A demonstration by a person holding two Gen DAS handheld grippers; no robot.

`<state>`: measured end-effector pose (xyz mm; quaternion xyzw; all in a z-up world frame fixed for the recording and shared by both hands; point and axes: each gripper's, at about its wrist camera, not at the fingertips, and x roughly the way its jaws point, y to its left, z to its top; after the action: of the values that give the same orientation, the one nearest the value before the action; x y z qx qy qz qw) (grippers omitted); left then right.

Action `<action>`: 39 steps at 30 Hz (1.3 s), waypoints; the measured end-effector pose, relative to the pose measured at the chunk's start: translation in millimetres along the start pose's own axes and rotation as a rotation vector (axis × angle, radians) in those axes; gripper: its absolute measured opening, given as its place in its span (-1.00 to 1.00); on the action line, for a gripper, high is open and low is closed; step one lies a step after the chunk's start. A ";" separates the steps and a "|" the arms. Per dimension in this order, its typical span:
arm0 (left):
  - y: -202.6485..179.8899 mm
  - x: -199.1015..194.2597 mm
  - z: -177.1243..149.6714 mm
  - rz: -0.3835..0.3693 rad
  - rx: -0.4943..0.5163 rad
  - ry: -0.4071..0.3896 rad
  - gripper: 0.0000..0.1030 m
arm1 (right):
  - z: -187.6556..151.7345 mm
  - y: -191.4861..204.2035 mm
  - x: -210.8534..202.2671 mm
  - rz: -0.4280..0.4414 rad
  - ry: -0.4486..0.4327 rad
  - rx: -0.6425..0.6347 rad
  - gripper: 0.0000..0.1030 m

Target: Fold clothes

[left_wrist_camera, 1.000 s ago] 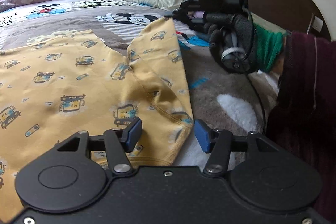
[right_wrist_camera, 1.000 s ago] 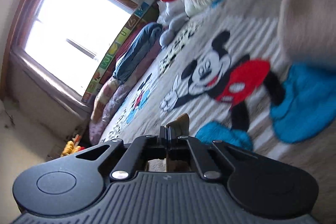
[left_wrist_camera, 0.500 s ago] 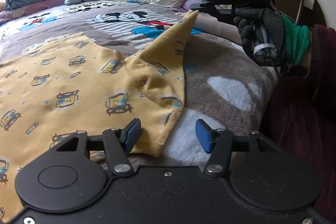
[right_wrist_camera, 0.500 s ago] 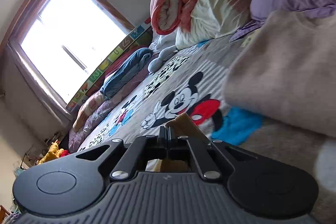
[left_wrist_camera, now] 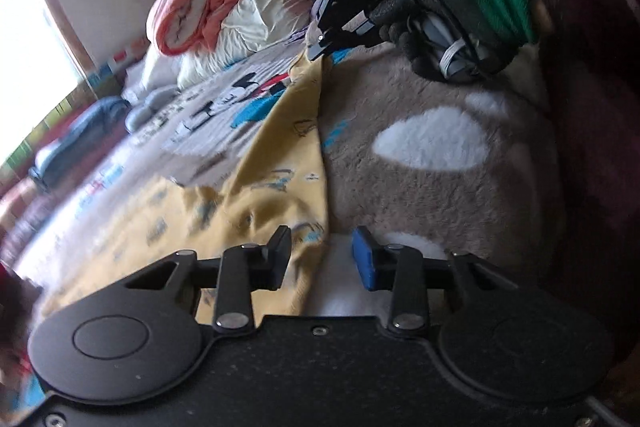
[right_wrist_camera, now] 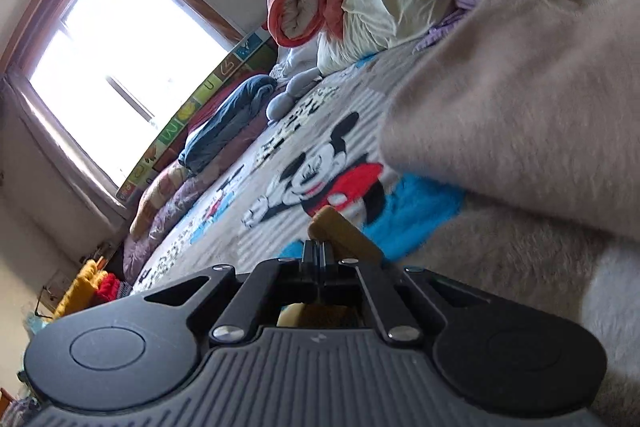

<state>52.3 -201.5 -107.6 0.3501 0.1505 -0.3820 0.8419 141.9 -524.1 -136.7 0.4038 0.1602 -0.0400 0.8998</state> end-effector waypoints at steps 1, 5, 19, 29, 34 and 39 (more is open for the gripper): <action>-2.0 2.7 2.3 0.016 0.019 0.008 -0.35 | -2.0 -4.0 0.2 0.003 -0.001 0.009 -0.94; -10.2 12.0 7.3 0.043 0.083 0.042 -0.41 | 6.3 -7.1 4.2 0.036 -0.007 0.025 -0.94; 16.9 14.4 5.1 -0.115 -0.043 0.069 -1.00 | 23.9 -2.3 8.4 0.023 0.026 -0.077 -0.94; 93.7 21.2 44.2 -0.220 -0.437 0.013 -0.38 | 19.9 -4.1 -1.9 0.040 0.040 -0.065 -0.94; 138.9 79.1 95.1 -0.232 -0.539 0.023 -0.38 | 18.1 -17.6 -5.8 0.017 0.061 0.017 -0.94; 136.7 150.7 129.4 -0.298 -0.512 0.108 -0.38 | 9.8 -33.2 -18.8 -0.022 0.066 0.121 -0.94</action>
<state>252.8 -310.5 -29.4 0.1204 0.3362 -0.4319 0.8282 120.0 -554.7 -148.2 0.4568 0.1915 -0.0464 0.8675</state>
